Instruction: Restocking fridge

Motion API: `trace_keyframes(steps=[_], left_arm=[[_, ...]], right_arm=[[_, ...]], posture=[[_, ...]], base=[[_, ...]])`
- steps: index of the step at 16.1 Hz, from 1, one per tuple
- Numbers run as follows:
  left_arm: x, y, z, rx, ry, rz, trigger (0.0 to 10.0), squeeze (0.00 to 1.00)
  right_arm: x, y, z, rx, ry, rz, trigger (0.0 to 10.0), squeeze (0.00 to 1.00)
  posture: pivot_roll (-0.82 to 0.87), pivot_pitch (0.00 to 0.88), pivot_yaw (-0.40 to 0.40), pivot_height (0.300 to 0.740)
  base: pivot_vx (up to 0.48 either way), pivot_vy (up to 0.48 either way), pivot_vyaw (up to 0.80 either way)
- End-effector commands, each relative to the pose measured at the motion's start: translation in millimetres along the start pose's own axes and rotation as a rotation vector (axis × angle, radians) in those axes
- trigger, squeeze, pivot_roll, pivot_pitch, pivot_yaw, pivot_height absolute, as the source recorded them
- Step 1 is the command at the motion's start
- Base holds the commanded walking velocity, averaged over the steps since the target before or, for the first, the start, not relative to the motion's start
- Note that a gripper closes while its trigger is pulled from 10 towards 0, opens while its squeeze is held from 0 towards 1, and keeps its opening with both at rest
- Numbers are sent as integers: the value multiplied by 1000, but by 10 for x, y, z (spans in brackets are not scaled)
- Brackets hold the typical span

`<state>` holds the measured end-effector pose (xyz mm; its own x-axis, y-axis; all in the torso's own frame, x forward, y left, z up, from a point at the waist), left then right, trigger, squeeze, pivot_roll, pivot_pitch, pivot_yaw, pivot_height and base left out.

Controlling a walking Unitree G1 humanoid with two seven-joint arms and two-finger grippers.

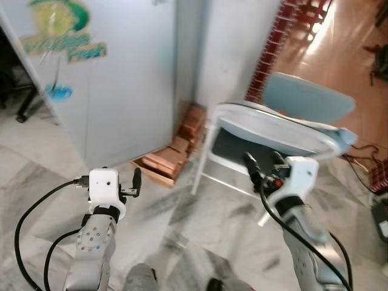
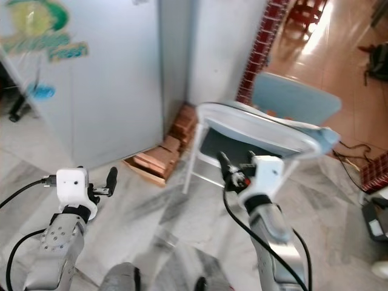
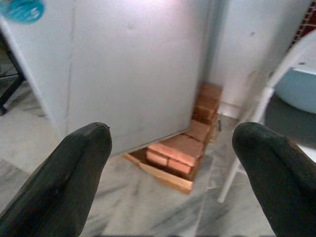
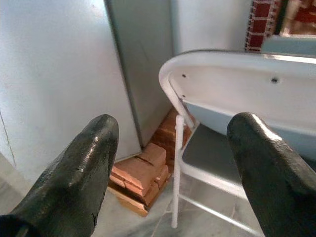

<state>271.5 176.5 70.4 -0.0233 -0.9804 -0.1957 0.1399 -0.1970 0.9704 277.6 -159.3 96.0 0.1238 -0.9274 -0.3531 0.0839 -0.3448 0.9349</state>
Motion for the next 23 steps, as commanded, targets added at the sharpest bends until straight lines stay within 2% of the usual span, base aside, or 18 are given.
trace_keyframes(steps=[1,6,9,12,18,23], left_arm=[[-28,-82,19,-34,9,2,10000,0],[-34,5,-27,15,4,-25,10000,0],[-35,113,-68,70,-11,-28,10000,0],[-74,128,-111,70,-1,-26,10000,0],[-59,151,-120,85,-5,-13,10000,0],[-30,167,-137,89,-21,-8,10000,0]], right_arm=[[5,38,-6,21,-12,17,10000,0],[85,41,-63,27,-81,-16,10000,0],[86,-4,-55,18,-91,-24,10000,0],[90,-3,-72,21,-99,-22,10000,0],[96,-25,-85,16,-106,-32,10000,0],[88,-39,-93,15,-104,-30,10000,0]], posture=[[77,125,-69,740],[79,122,-68,740],[80,123,-71,740],[76,121,-69,740],[76,122,-70,740],[75,121,-66,740]], base=[[0,480,0],[0,480,0],[0,479,-719],[0,476,-800],[0,480,-763],[0,480,0]])
Point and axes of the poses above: a point about 5 cm out from each wrist's last joint towards the gripper, its own z axis pointing back from the gripper into the wrist, its own y axis along the axis of the wrist's last joint, x = y × z, the point moved 3 cm from there along -z, pointing out of the wrist towards the gripper, and after that the axes turned 9 degrees about -z, right-handed, at the moved point
